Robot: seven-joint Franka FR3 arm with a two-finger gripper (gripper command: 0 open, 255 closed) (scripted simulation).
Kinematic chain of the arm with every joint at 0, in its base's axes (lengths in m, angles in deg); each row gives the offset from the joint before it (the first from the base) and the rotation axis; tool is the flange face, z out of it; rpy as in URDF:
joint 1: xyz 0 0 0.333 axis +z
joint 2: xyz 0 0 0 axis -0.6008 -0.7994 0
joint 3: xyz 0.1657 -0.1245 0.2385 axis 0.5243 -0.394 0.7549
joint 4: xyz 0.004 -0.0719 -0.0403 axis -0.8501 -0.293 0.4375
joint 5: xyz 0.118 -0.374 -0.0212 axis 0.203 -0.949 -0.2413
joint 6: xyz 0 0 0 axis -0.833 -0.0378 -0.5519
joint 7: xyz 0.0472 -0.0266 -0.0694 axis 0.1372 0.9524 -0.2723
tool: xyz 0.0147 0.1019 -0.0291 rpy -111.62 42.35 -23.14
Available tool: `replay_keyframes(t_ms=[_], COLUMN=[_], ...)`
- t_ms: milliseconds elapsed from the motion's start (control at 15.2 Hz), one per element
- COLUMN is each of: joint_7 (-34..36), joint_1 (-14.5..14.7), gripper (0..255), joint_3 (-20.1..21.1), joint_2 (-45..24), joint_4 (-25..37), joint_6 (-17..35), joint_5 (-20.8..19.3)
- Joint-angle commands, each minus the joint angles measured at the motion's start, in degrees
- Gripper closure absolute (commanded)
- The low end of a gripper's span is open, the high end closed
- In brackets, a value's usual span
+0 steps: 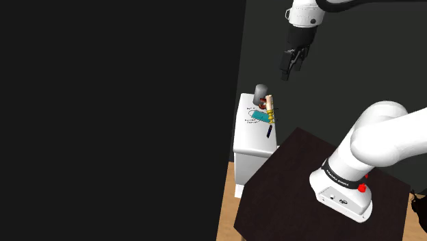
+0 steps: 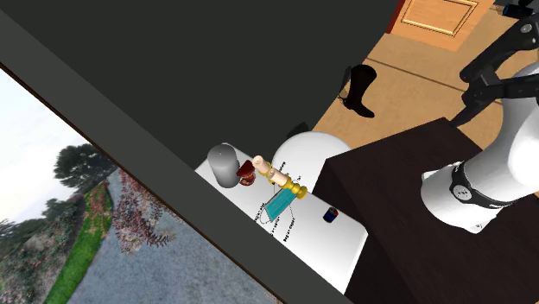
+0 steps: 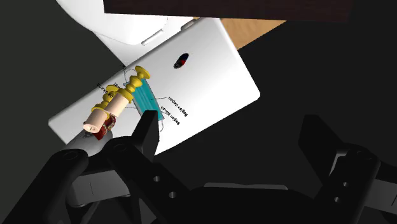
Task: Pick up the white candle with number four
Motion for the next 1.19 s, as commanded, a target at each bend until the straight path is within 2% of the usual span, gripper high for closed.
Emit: replay_keyframes(t_ms=[0,594,1122], joint_7=[0.0,-4.3,-8.1], joint_1=[0.0,-3.7,-6.1], gripper=[0,0,0], joint_3=[0.0,-6.2,-11.8], joint_2=[0.0,-9.7,-23.4], joint_4=[0.0,-5.3,-4.5], joint_6=[0.0,18.1,34.0], joint_5=[0.0,-4.9,-7.1])
